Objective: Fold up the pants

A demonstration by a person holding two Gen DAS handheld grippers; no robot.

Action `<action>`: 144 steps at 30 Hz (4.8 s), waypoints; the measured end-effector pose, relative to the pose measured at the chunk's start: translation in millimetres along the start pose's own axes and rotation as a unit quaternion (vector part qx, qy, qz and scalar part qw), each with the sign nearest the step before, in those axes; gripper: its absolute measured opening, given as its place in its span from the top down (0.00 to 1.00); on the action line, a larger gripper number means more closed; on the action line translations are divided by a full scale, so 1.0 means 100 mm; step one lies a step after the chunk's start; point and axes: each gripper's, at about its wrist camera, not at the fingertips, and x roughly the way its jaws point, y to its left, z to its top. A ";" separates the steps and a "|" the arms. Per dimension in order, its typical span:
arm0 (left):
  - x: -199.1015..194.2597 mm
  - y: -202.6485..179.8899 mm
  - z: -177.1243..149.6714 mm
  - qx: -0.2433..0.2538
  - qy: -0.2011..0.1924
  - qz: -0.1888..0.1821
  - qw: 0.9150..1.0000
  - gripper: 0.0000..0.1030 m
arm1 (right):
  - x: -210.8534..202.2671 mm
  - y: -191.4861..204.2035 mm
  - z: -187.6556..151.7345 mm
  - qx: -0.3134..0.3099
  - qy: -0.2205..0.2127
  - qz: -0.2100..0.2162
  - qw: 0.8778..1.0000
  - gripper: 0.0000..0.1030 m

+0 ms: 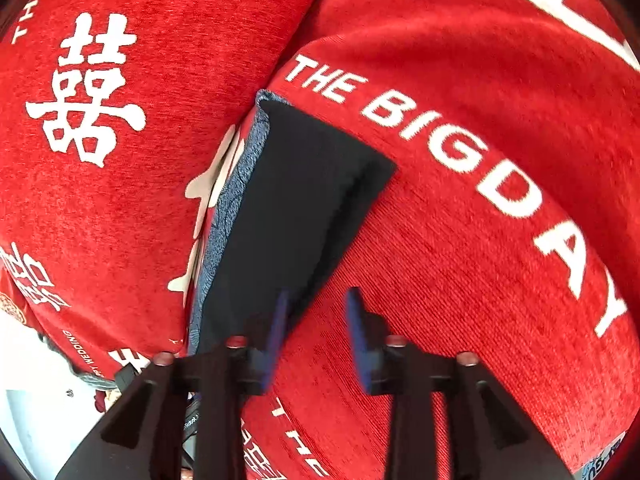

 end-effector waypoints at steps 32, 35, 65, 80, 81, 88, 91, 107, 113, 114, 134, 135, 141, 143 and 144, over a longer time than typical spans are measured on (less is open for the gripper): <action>0.08 -0.11 0.16 0.015 0.014 -0.011 1.000 0.27 | 0.56 0.17 0.48 0.031 -0.024 0.084 0.996 0.63; -0.10 -0.21 0.37 0.020 -0.023 0.001 1.000 0.40 | 0.54 0.19 0.46 0.035 -0.023 0.098 0.994 0.87; -0.19 0.15 0.18 0.014 -0.033 -0.073 0.997 0.38 | 0.17 2.12 -0.54 -0.285 -0.045 0.003 0.957 0.87; -0.47 2.86 -0.44 -0.126 -0.051 -0.007 0.991 0.20 | 2.33 2.74 -2.63 -0.526 0.005 -0.284 0.802 0.61; -0.42 2.87 -0.41 -0.130 -0.051 -0.009 0.990 0.20 | 2.36 2.77 -2.77 -0.548 -0.005 -0.306 0.778 0.53; -0.42 3.12 -0.39 -0.128 -0.050 -0.067 0.988 0.20 | 1.92 3.09 -3.34 -0.627 0.045 -0.231 0.742 0.40; -0.52 2.89 -0.35 -0.107 -0.046 -0.113 0.987 0.20 | 1.55 2.98 -2.96 -0.521 0.081 -0.157 0.835 0.38; -0.22 1.66 0.01 -0.035 0.036 -0.262 0.964 0.83 | 1.15 1.31 -1.50 0.023 0.069 -0.004 0.997 0.81; -0.40 1.70 -0.16 -0.018 0.009 -0.222 0.975 0.86 | 1.12 1.51 -1.55 -0.035 0.078 -0.019 0.996 0.95; -0.38 1.71 -0.22 -0.013 0.008 -0.205 0.979 0.86 | 1.18 1.54 -1.58 -0.044 0.084 -0.026 0.995 0.95; -0.71 1.56 0.10 -0.013 -0.074 -0.122 0.990 0.36 | 1.07 2.37 -1.07 -0.287 0.056 -0.110 0.950 0.78; -0.62 1.49 0.13 -0.010 -0.071 -0.110 0.991 0.36 | 1.20 2.37 -0.93 -0.281 0.054 -0.114 0.951 0.79; -0.05 1.68 0.00 -0.058 -0.022 -0.075 0.995 0.32 | 1.85 2.17 -0.78 -0.265 0.095 -0.137 0.950 0.79; -0.11 1.78 -0.07 -0.045 -0.028 -0.069 0.996 0.32 | 1.87 2.23 -0.89 -0.276 0.085 -0.141 0.947 0.80; -0.15 1.80 -0.09 -0.038 -0.028 -0.068 0.997 0.32 | 1.91 2.27 -0.97 -0.280 0.103 -0.132 0.945 0.79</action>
